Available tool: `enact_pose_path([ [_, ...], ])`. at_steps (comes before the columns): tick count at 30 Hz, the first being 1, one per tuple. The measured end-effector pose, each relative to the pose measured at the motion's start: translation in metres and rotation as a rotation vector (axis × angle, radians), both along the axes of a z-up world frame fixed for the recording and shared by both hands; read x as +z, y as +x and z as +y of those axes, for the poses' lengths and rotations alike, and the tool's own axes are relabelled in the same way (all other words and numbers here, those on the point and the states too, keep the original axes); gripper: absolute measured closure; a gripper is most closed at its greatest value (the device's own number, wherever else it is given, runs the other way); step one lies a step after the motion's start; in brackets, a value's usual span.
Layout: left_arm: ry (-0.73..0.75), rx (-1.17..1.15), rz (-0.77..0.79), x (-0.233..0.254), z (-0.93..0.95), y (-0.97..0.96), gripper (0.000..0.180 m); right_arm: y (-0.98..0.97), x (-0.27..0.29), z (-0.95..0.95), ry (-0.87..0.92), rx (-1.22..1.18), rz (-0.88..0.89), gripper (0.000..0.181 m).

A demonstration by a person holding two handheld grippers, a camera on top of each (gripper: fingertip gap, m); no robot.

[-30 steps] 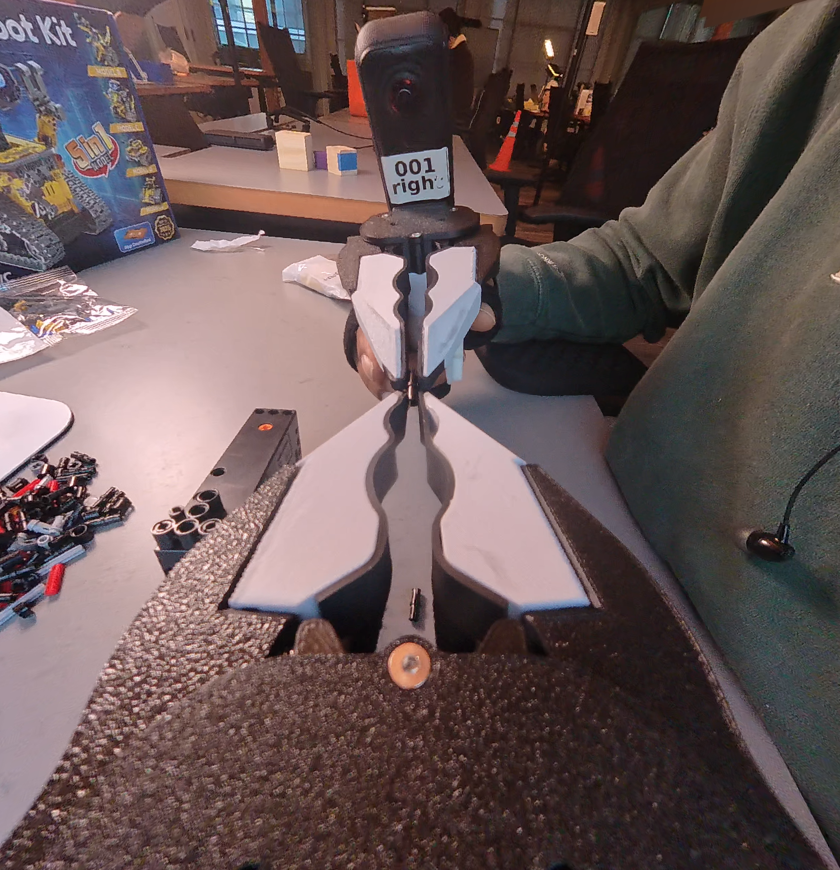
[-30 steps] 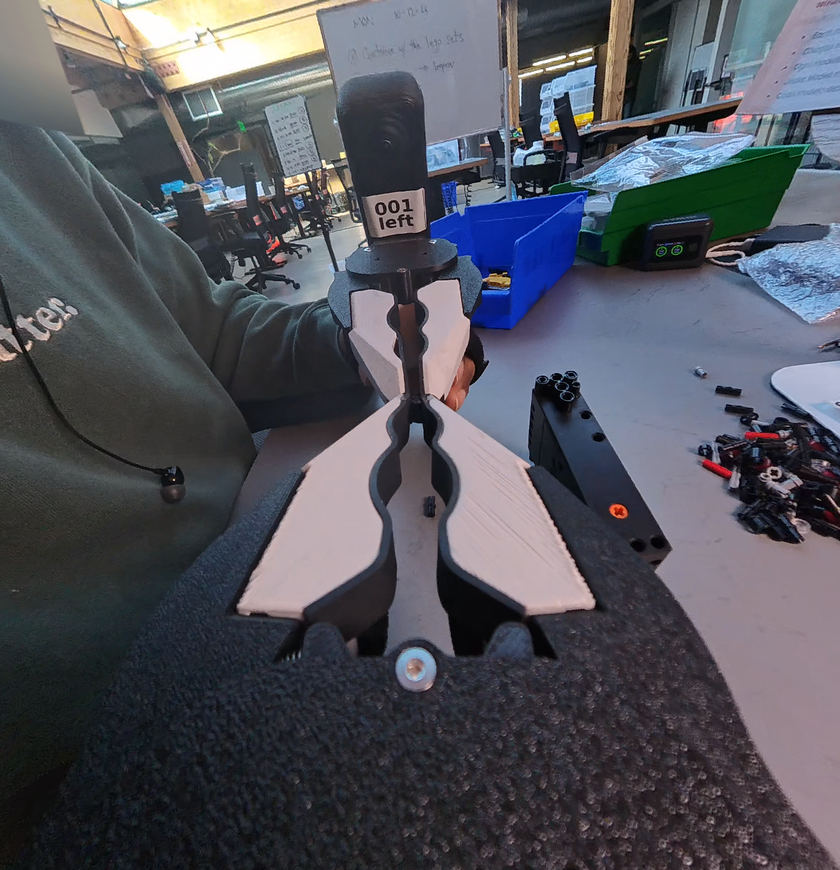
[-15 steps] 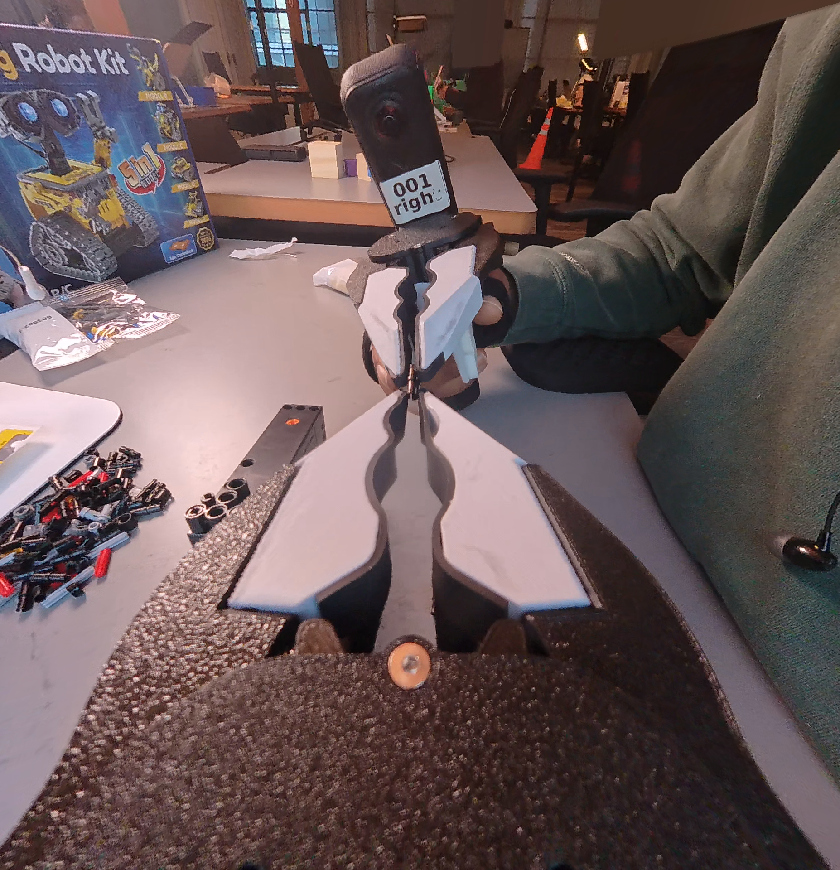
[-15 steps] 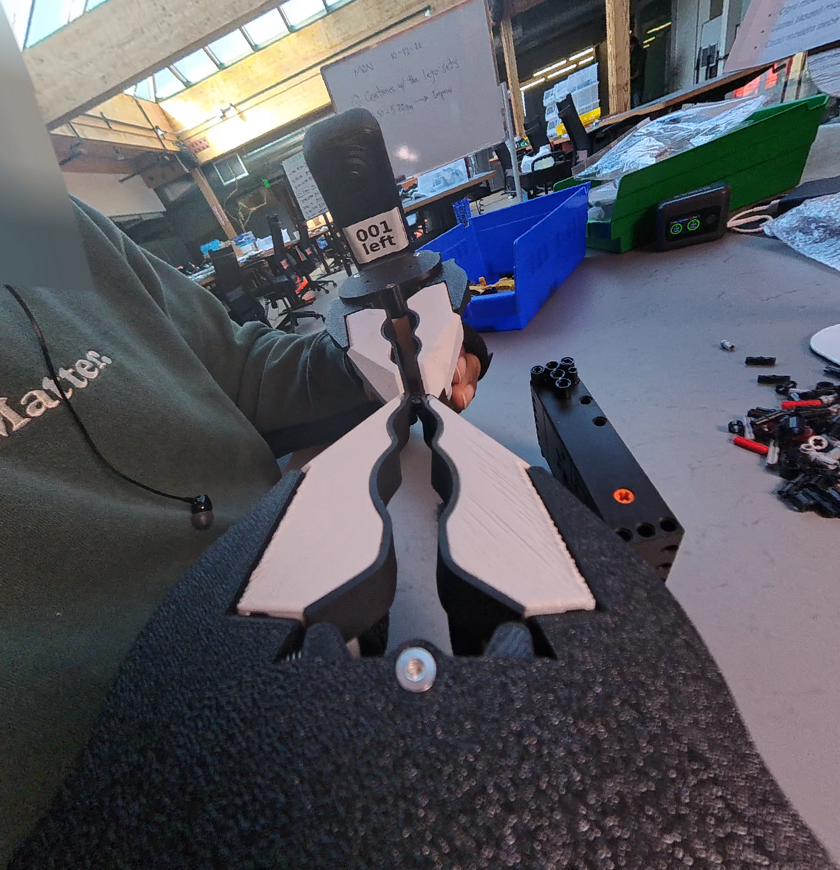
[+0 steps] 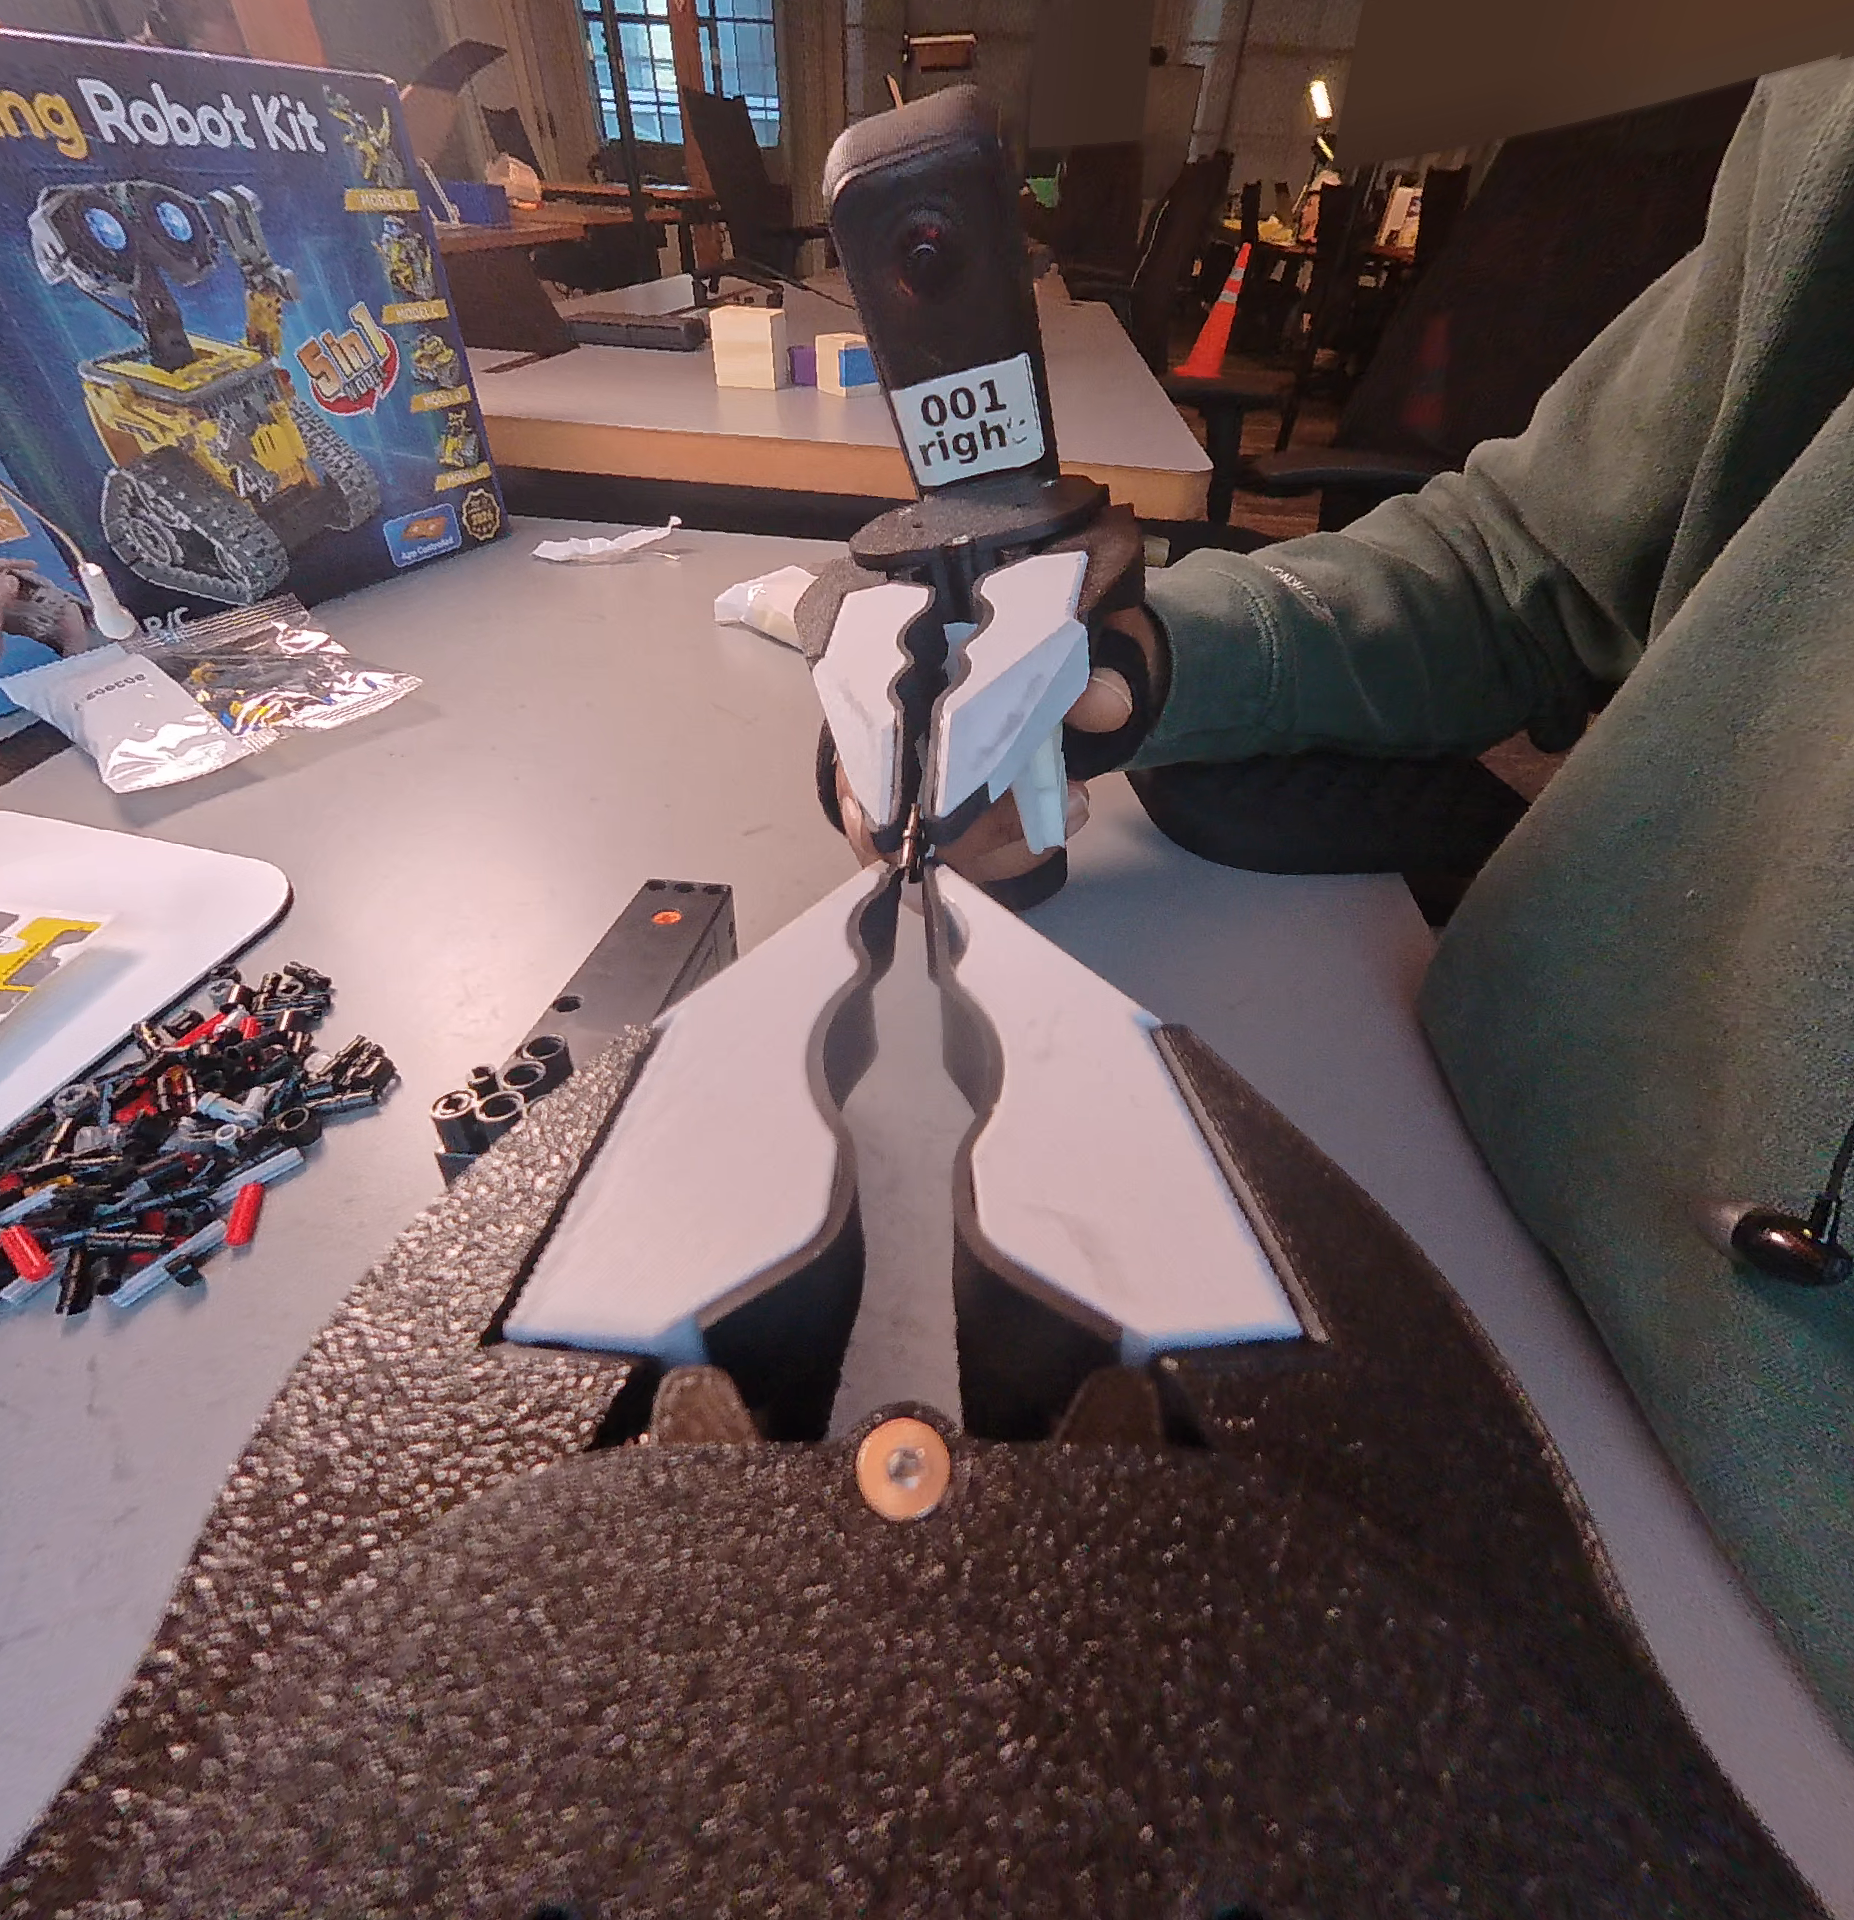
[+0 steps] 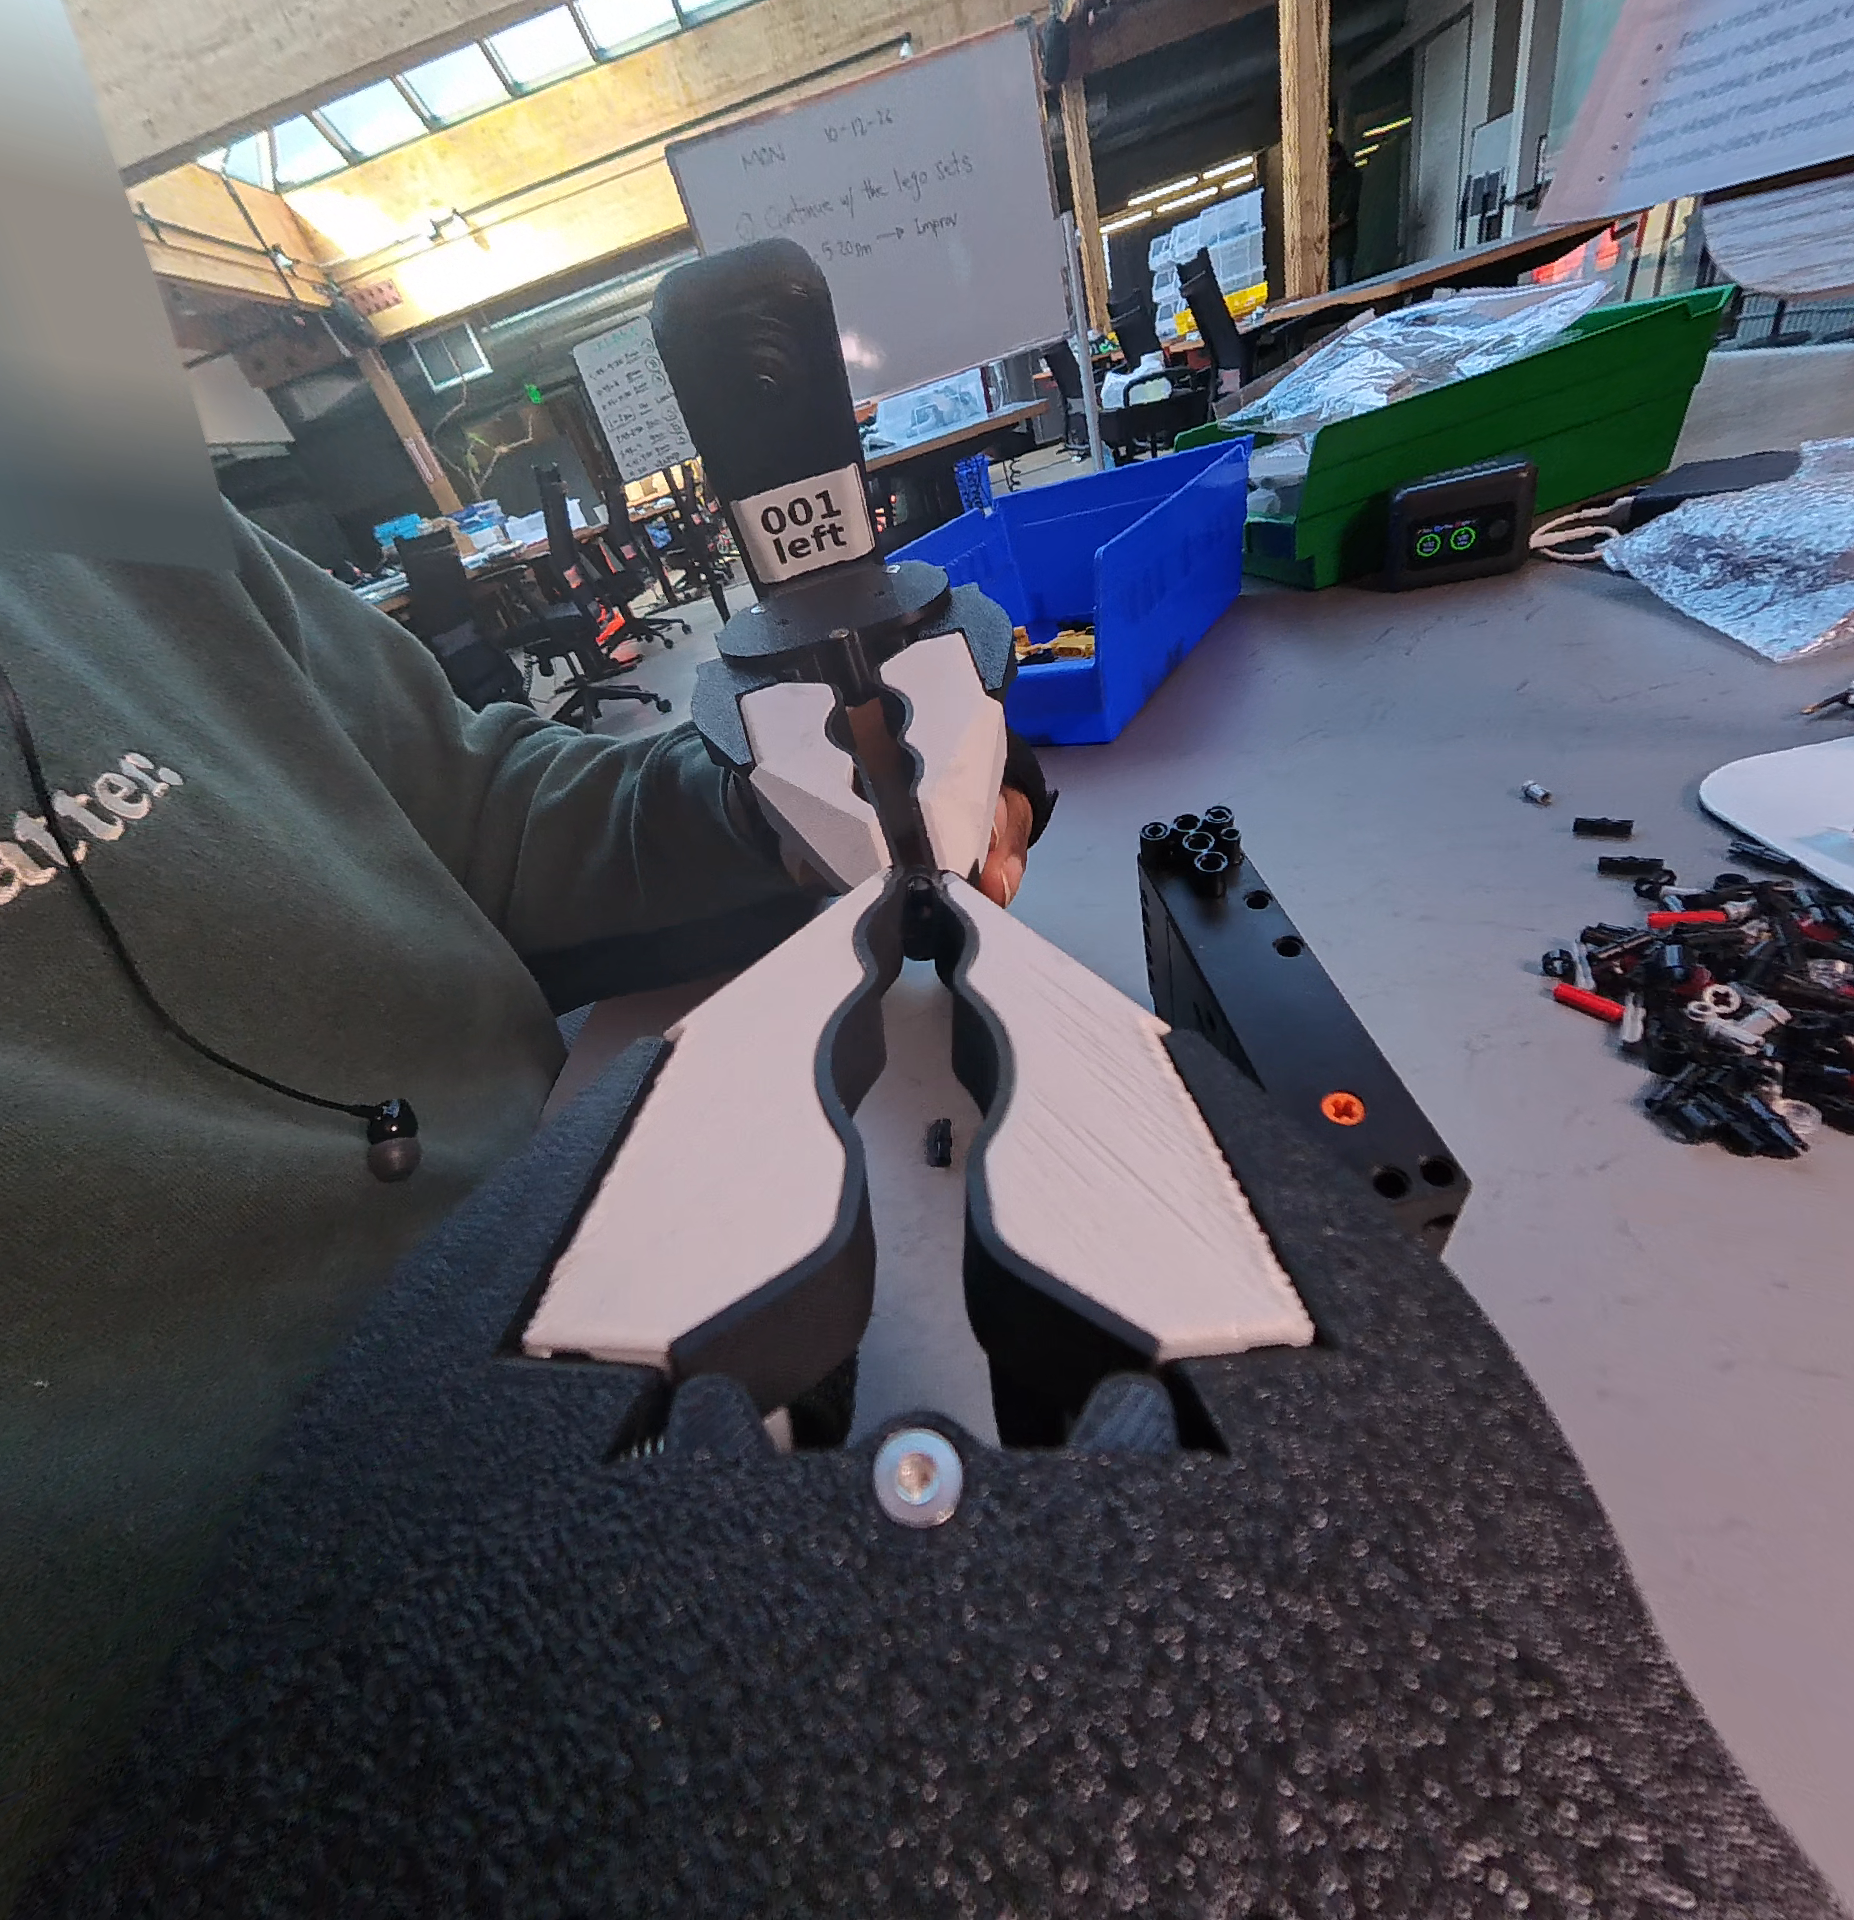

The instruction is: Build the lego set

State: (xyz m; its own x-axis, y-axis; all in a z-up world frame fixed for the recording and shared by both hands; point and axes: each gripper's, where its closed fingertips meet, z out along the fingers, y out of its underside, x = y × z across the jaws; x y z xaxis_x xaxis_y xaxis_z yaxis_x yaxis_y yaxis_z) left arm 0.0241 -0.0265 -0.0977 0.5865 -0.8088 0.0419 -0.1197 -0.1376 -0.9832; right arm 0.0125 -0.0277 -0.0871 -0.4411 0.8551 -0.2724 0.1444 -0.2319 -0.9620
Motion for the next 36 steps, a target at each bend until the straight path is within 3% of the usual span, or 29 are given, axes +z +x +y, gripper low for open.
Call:
enact_pose_path([
  [4,0.007,0.031,0.012,-0.003,0.004,-0.002,0.173,-0.001,-0.003,0.003,0.017,-0.010,-0.025,0.178],
  [12,0.063,0.250,-0.007,0.011,0.025,-0.060,0.146,-0.002,-0.003,0.032,0.072,-0.130,-0.088,0.178],
  [15,-0.015,0.265,0.012,-0.002,0.031,-0.076,0.124,-0.003,-0.003,0.040,0.161,-0.150,-0.112,0.178],
  [19,-0.100,0.213,0.112,-0.031,0.039,-0.075,0.110,-0.011,0.001,0.048,0.303,-0.154,-0.153,0.178],
  [22,-0.117,0.174,0.176,-0.042,0.041,-0.069,0.118,-0.019,0.004,0.051,0.381,-0.109,-0.203,0.178],
  [27,-0.091,0.171,0.264,-0.050,0.042,-0.063,0.148,-0.031,-0.008,0.045,0.513,0.017,-0.323,0.179],
  [36,-0.056,0.168,0.299,-0.051,0.037,-0.058,0.151,-0.051,-0.023,0.035,0.647,0.175,-0.441,0.179],
])
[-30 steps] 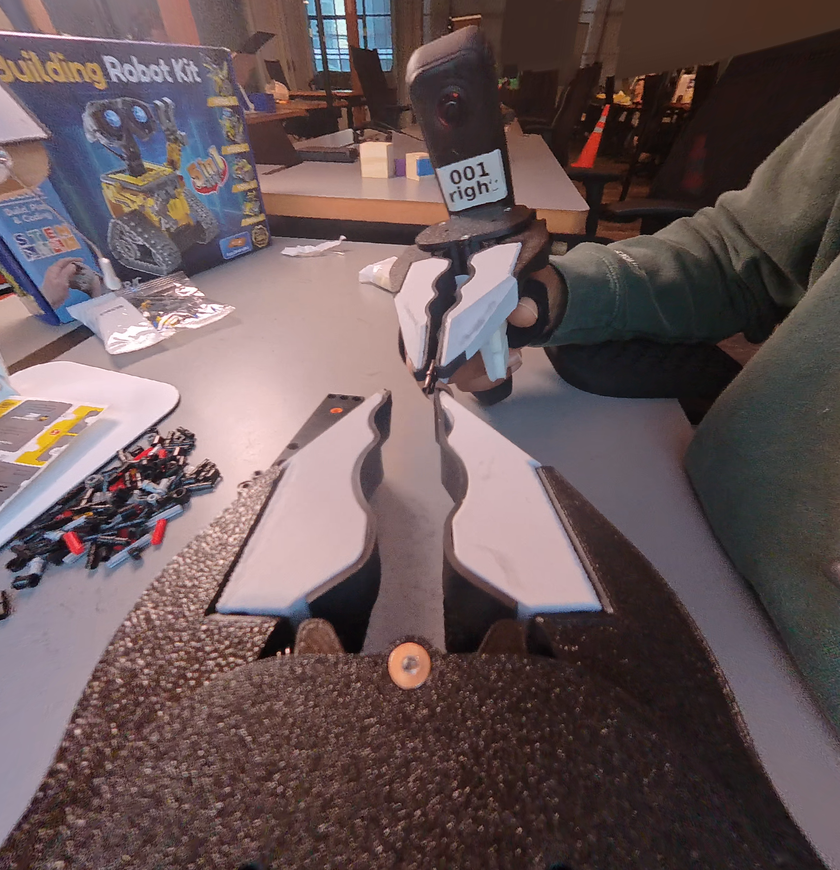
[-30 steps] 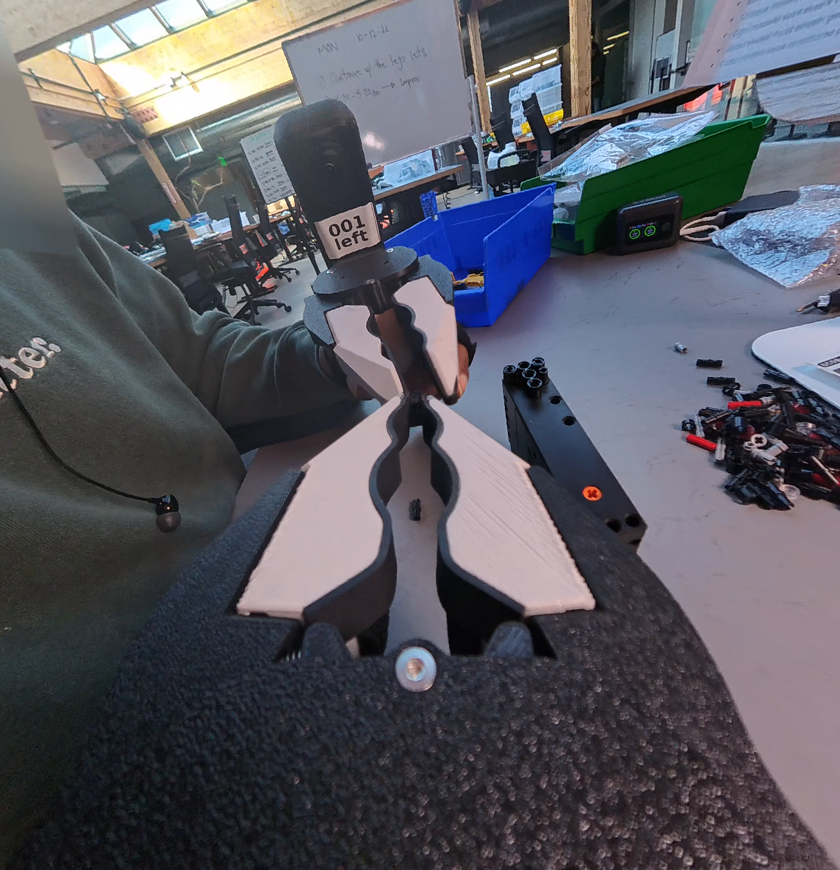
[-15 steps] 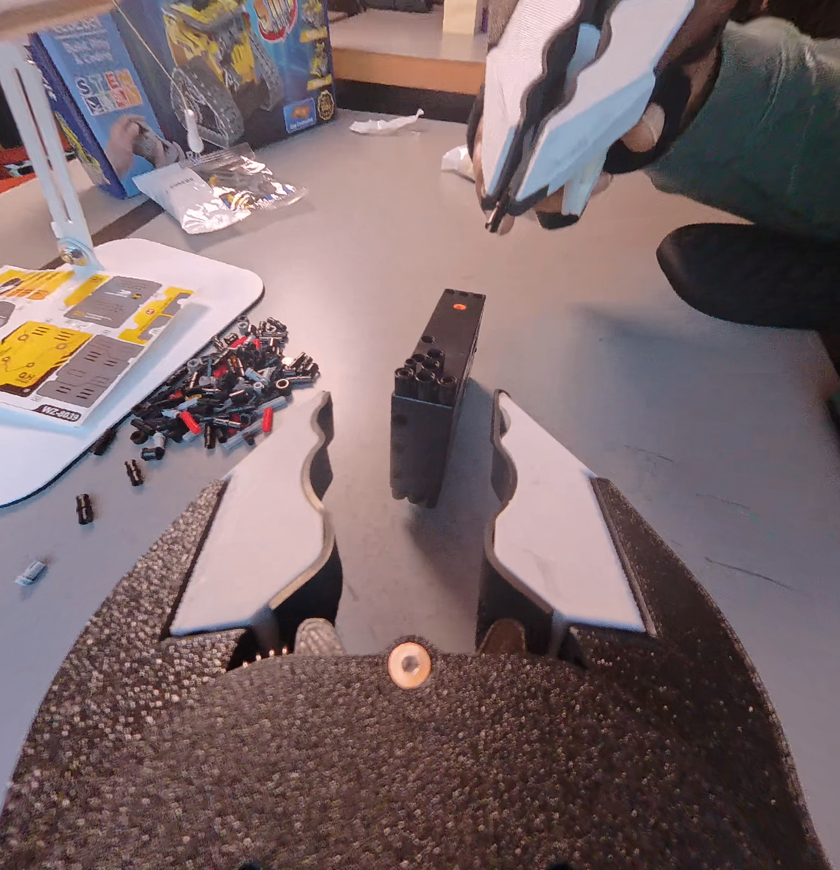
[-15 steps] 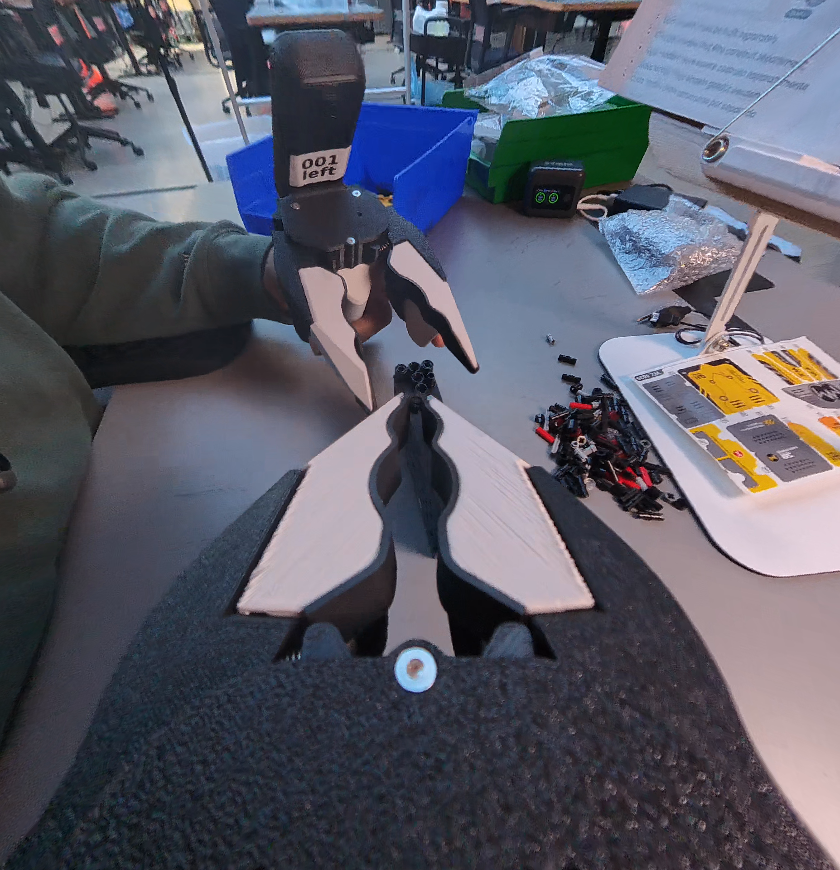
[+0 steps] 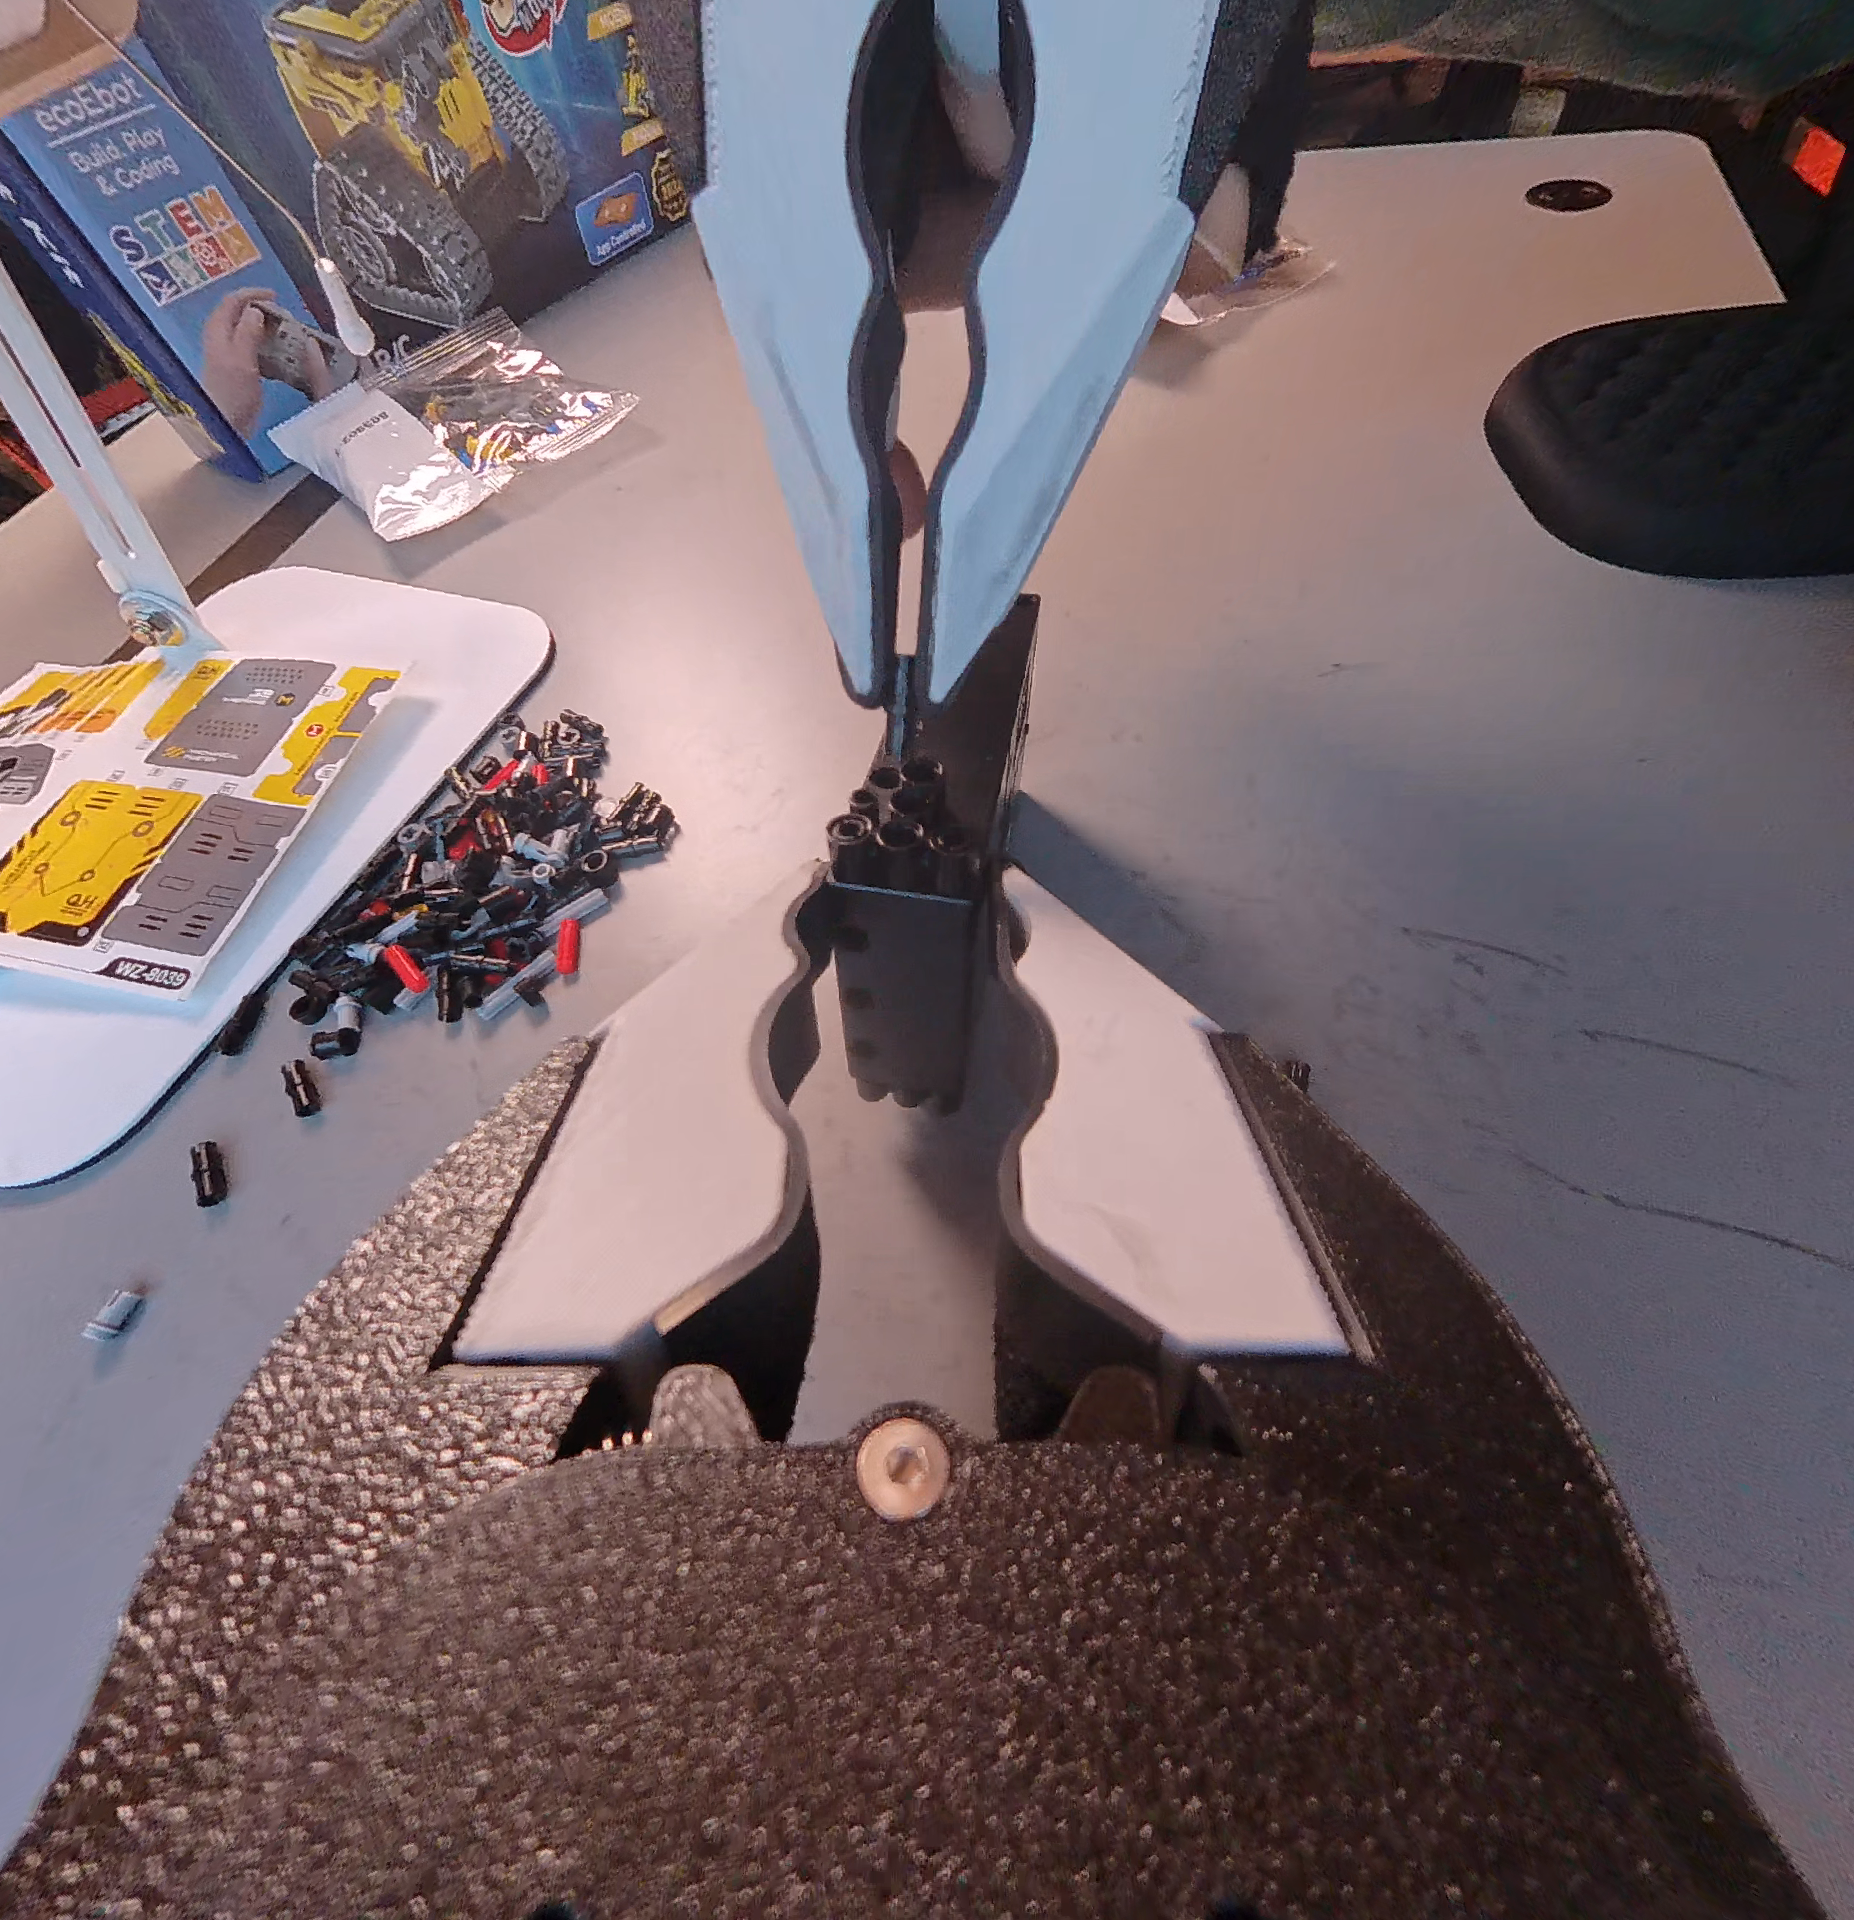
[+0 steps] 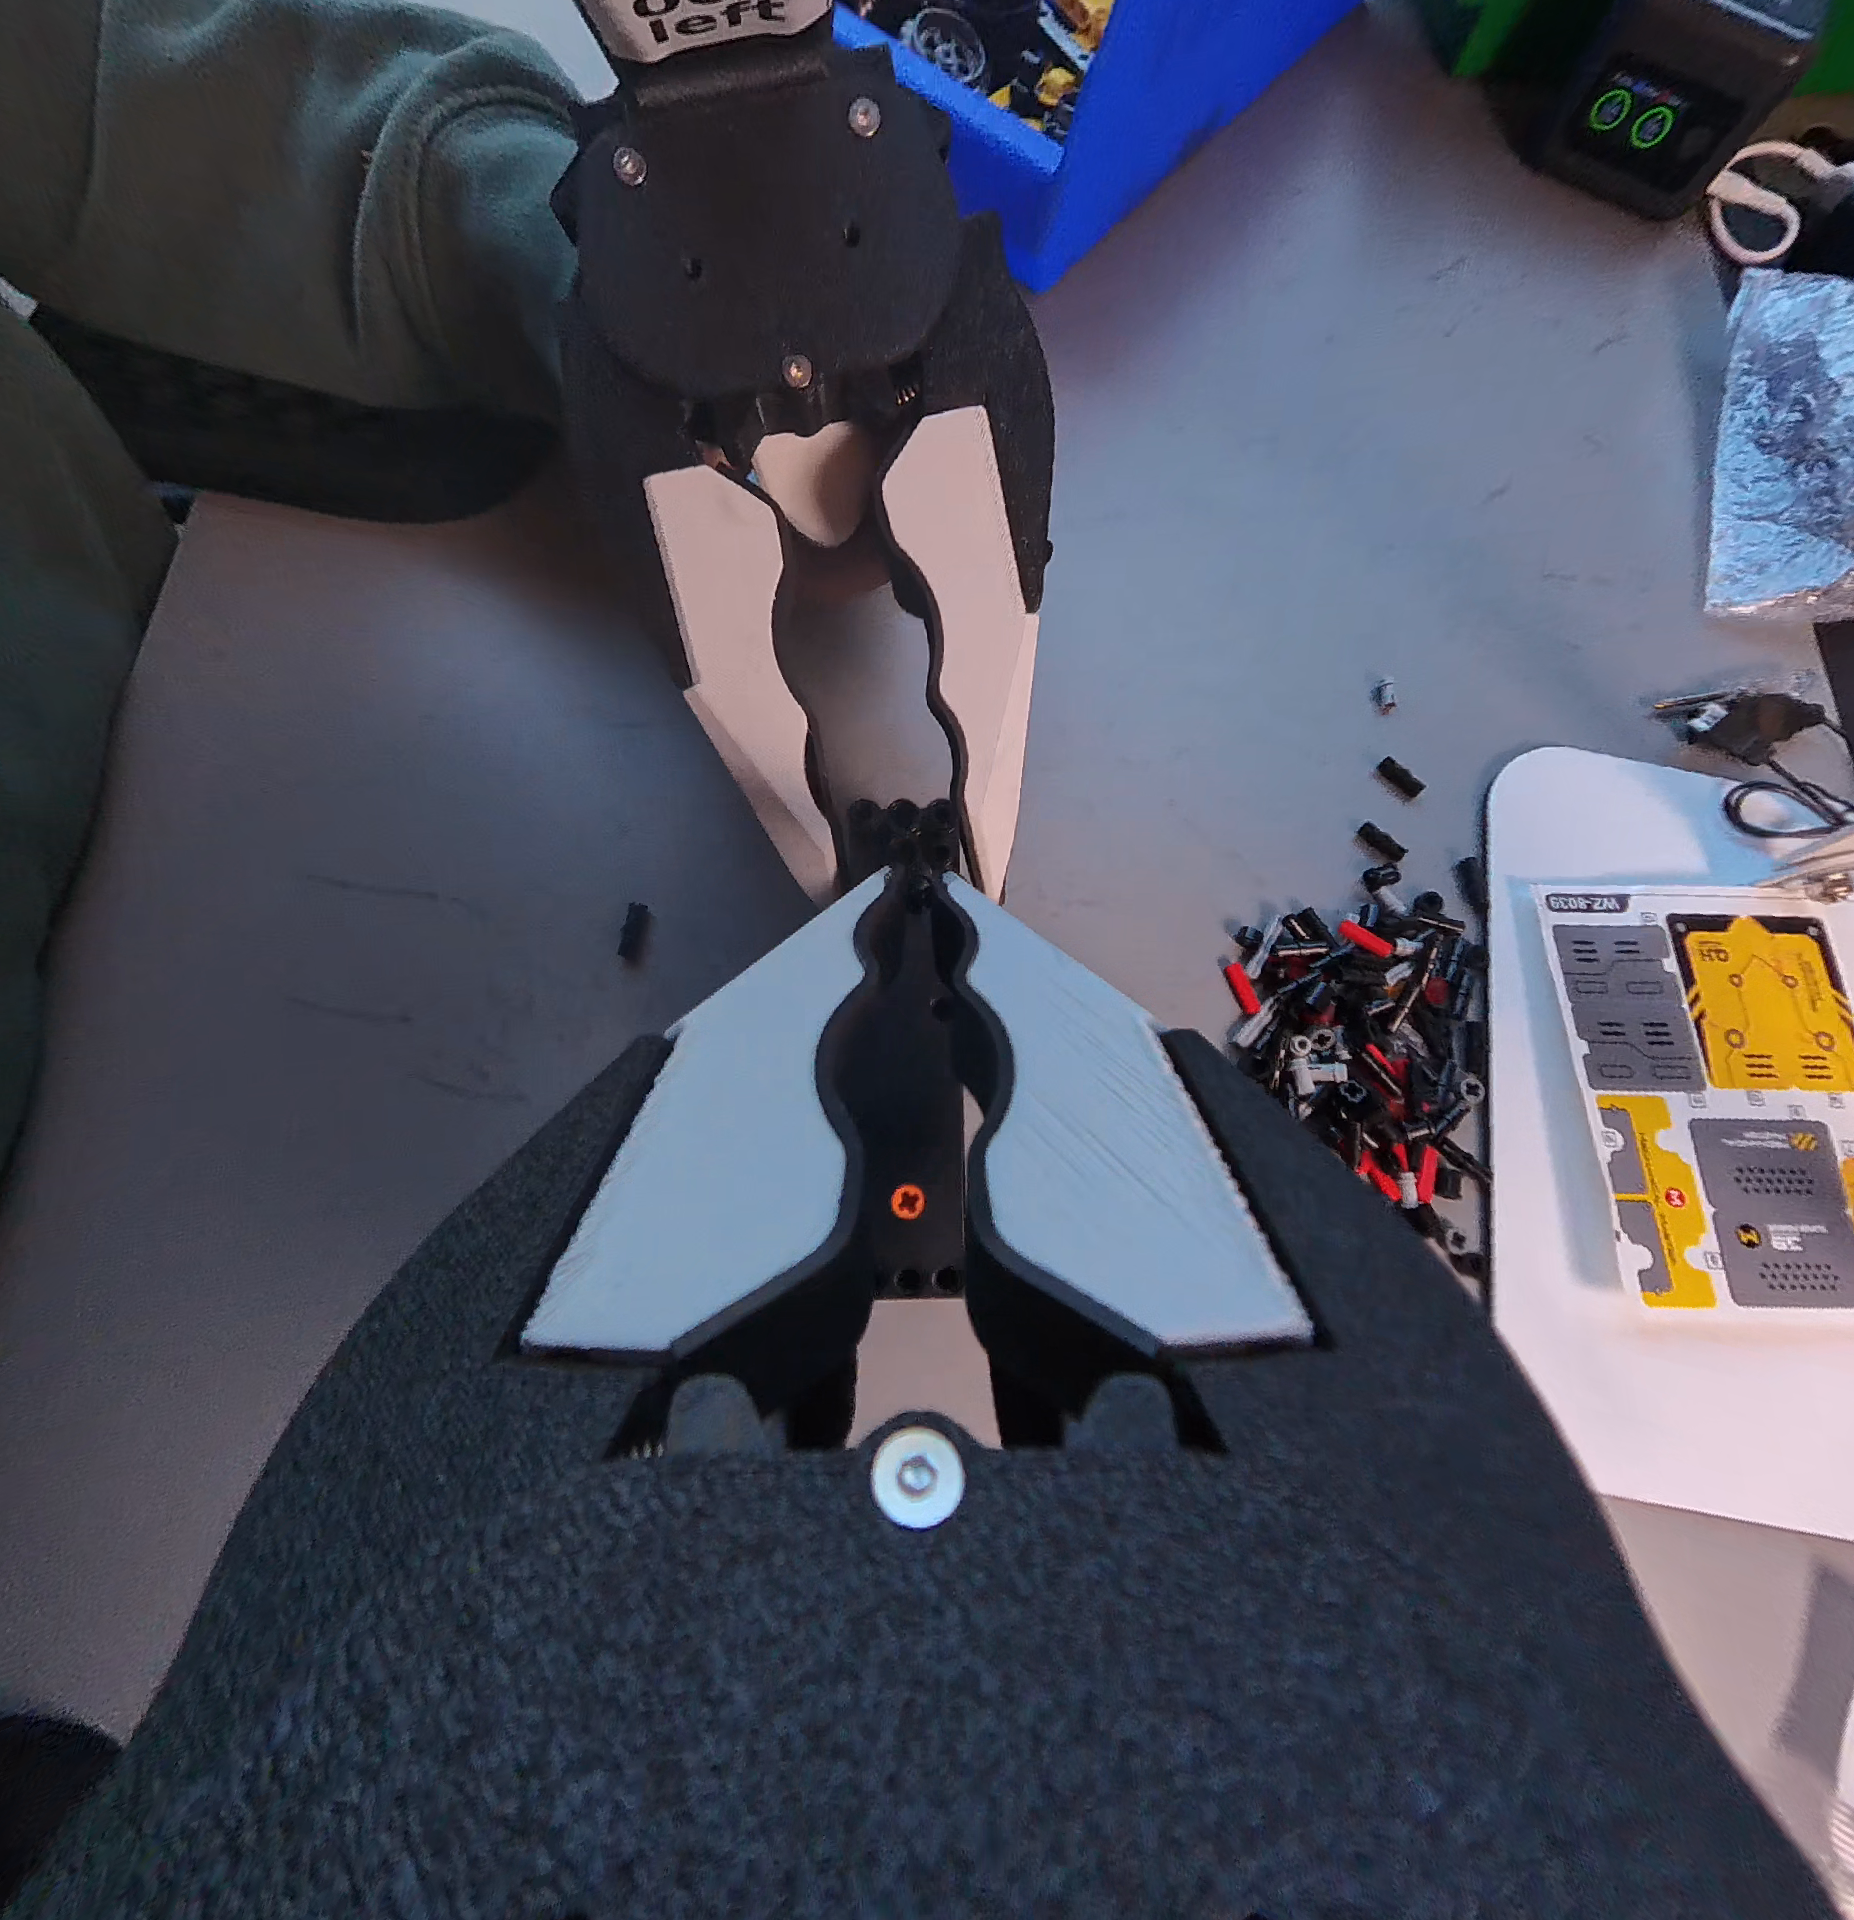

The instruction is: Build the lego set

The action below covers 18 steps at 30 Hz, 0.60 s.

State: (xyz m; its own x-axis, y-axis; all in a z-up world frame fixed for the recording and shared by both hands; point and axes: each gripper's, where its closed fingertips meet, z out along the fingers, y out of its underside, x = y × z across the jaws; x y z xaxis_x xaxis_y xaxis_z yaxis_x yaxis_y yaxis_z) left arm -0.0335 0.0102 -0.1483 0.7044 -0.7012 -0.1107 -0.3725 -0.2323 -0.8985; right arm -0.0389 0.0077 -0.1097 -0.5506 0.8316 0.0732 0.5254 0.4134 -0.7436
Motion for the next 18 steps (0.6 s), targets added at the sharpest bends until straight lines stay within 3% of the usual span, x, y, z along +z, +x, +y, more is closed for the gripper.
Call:
enact_pose_path([
  [7,-0.005,-0.014,-0.001,-0.0004,-0.0025,0.0024,0.152,0.0029,-0.0104,0.0013,0.135,0.068,-0.105,0.179],
  [18,-0.032,-0.018,-0.030,-0.0002,-0.0025,0.0040,0.153,0.0056,-0.0059,-0.0046,0.163,0.103,-0.167,0.180],
])
